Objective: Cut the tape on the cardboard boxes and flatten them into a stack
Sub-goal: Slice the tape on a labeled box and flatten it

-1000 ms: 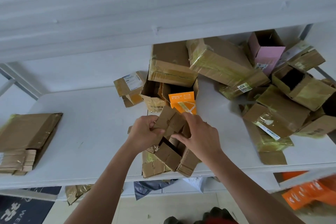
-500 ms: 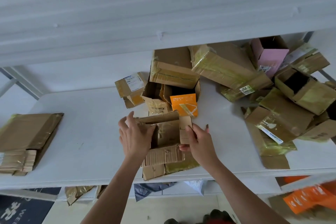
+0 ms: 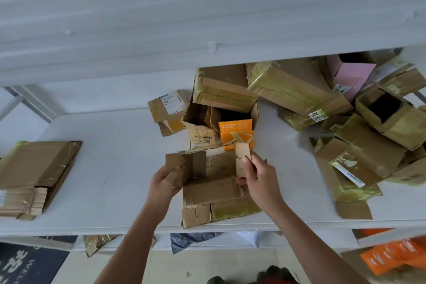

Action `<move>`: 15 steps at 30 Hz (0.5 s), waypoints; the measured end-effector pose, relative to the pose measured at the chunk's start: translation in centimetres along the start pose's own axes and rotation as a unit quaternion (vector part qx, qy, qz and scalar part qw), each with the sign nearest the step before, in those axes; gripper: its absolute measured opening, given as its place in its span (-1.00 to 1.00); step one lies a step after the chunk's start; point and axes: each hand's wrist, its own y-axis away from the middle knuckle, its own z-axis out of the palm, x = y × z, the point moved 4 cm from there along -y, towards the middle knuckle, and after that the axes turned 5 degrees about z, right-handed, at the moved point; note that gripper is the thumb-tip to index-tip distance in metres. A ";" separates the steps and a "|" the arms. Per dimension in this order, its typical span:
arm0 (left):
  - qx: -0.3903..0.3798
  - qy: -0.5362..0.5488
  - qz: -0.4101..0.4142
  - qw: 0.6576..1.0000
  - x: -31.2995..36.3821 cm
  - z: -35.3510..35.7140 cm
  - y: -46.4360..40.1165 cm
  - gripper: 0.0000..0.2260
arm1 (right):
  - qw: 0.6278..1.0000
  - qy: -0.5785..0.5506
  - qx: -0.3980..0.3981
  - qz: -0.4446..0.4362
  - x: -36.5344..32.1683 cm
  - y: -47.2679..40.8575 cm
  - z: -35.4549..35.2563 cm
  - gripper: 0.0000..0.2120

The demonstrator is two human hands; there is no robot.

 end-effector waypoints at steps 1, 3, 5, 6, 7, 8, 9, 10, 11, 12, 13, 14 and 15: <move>-0.011 0.084 -0.033 0.996 -0.1 -0.6 -0.1 -0.82 | 1.000 -0.001 0.007 -0.021 0.0 -0.2 -0.4 -0.88; -0.013 0.182 -0.081 0.980 -0.7 -1.7 -0.6 -0.76 | 0.996 0.038 -0.002 -0.080 0.6 -0.6 -0.8 -0.87; 0.006 0.211 -0.128 0.969 -1.8 -2.8 -0.7 -0.75 | 0.989 0.088 -0.092 -0.071 2.0 -0.7 -0.6 -0.79; 0.005 0.211 -0.148 0.966 -2.3 -3.2 -0.6 -0.74 | 0.980 0.106 -0.162 -0.049 2.5 -0.5 -0.2 -0.75; -0.004 0.205 -0.165 0.965 -2.9 -3.5 -0.6 -0.70 | 0.967 0.117 -0.225 -0.032 3.2 -0.2 0.3 -0.76; -0.015 0.194 -0.182 0.964 -3.4 -3.8 -0.4 -0.66 | 0.951 0.133 -0.279 -0.014 3.6 0.2 0.9 -0.81; -0.021 0.178 -0.198 0.964 -3.9 -4.0 -0.3 -0.63 | 0.935 0.156 -0.320 -0.006 4.2 0.6 1.6 -0.83; -0.024 0.162 -0.214 0.963 -4.4 -4.1 -0.3 -0.61 | 0.917 0.187 -0.353 0.004 4.7 1.0 2.2 -0.78; -0.021 0.141 -0.229 0.963 -5.2 -4.2 -0.4 -0.62 | 0.902 0.213 -0.376 0.005 5.2 1.4 2.9 -0.74; -0.024 0.110 -0.242 0.964 -5.9 -4.1 -0.5 -0.63 | 0.885 0.247 -0.394 0.010 5.6 1.7 3.5 -0.71; -0.036 0.068 -0.245 0.966 -6.7 -4.1 -0.7 -0.65 | 0.870 0.279 -0.406 0.008 5.9 2.1 4.0 -0.67; -0.048 0.024 -0.242 0.969 -7.4 -3.9 -0.8 -0.68 | 0.855 0.307 -0.417 0.014 6.1 2.4 4.4 -0.62; -0.050 -0.018 -0.235 0.971 -8.2 -3.8 -1.0 -0.71 | 0.842 0.325 -0.429 0.024 6.0 2.7 4.6 -0.58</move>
